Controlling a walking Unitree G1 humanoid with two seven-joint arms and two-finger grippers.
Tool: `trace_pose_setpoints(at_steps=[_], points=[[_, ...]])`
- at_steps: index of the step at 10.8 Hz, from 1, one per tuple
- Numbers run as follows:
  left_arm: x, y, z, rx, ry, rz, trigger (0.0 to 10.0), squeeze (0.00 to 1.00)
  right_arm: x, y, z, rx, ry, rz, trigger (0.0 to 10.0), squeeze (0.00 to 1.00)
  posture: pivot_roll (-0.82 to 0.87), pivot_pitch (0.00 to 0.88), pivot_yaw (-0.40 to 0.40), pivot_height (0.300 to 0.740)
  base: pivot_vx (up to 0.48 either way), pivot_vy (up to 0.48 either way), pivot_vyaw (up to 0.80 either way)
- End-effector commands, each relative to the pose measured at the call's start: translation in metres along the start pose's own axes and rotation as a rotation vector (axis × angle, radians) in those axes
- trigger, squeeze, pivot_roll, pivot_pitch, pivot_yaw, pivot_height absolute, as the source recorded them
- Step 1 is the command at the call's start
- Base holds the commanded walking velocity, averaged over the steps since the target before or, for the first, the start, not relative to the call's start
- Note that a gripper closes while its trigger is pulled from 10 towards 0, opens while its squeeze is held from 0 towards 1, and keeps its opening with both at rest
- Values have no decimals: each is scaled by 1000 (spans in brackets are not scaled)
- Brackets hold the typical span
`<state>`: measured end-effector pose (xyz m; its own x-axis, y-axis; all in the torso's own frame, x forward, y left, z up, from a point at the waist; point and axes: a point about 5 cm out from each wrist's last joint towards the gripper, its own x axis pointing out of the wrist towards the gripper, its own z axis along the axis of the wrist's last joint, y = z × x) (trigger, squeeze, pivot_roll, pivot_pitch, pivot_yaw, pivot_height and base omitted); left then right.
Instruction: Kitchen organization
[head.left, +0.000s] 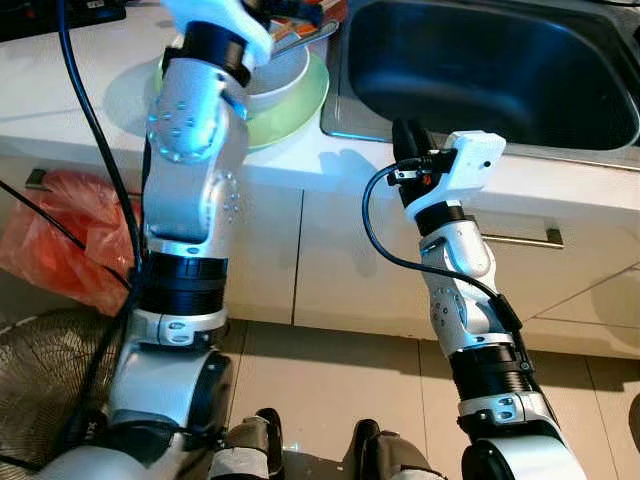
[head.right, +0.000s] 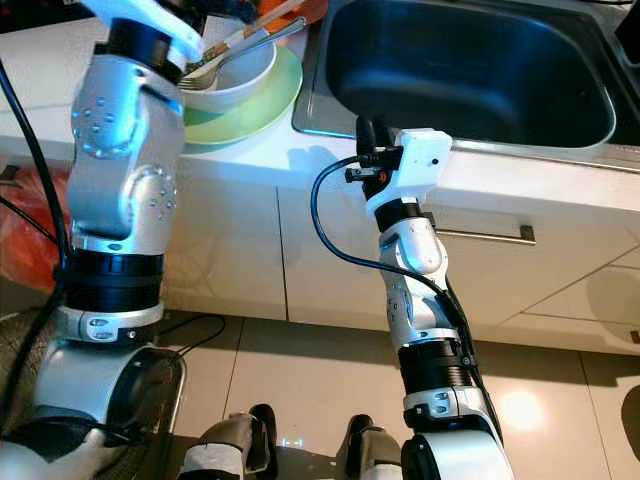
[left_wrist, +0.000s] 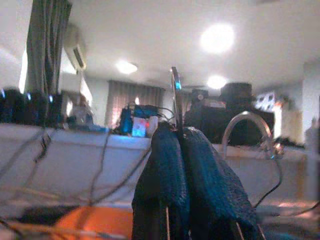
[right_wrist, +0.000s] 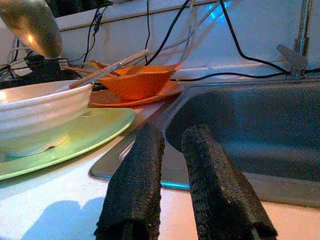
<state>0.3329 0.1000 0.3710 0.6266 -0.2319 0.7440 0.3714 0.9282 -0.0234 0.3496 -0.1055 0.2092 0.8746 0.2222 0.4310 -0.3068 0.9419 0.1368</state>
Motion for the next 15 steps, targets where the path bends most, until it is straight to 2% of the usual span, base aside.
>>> trace_pose_setpoints(at_steps=[1,4,5,7,10,11,12,14,15], points=[[1,-3,9,-72,-35,-19,10000,0,2,-1,3,3,-17,-2,10000,0,174,207,-38,740,0,0,0],[-11,2,-7,-324,13,20,10000,0,3,-1,4,4,-26,5,10000,0,175,204,-38,740,0,0,0],[-15,3,-6,-418,2,14,10000,0,3,0,4,12,-26,9,10000,0,173,201,-38,740,0,0,0],[-20,4,-9,-518,12,25,10000,0,3,1,4,15,-28,13,10000,0,171,194,-36,740,0,0,0],[-31,11,-24,-755,11,89,10000,0,4,3,3,45,-26,11,10000,0,166,184,-34,740,0,0,0],[-41,16,-36,-873,13,146,10000,0,4,2,4,69,-25,7,10000,0,157,181,-33,740,0,0,0],[-46,19,-42,-916,10,174,10000,0,4,2,4,102,-24,0,10000,0,154,179,-35,740,0,0,0],[-53,15,-53,-1054,-6,182,10000,0,4,2,4,320,-17,-28,10000,0,149,183,-37,740,0,0,0],[-54,14,-55,-1087,-12,188,10000,0,4,1,3,379,-16,-43,10000,0,145,187,-37,740,0,0,0]])
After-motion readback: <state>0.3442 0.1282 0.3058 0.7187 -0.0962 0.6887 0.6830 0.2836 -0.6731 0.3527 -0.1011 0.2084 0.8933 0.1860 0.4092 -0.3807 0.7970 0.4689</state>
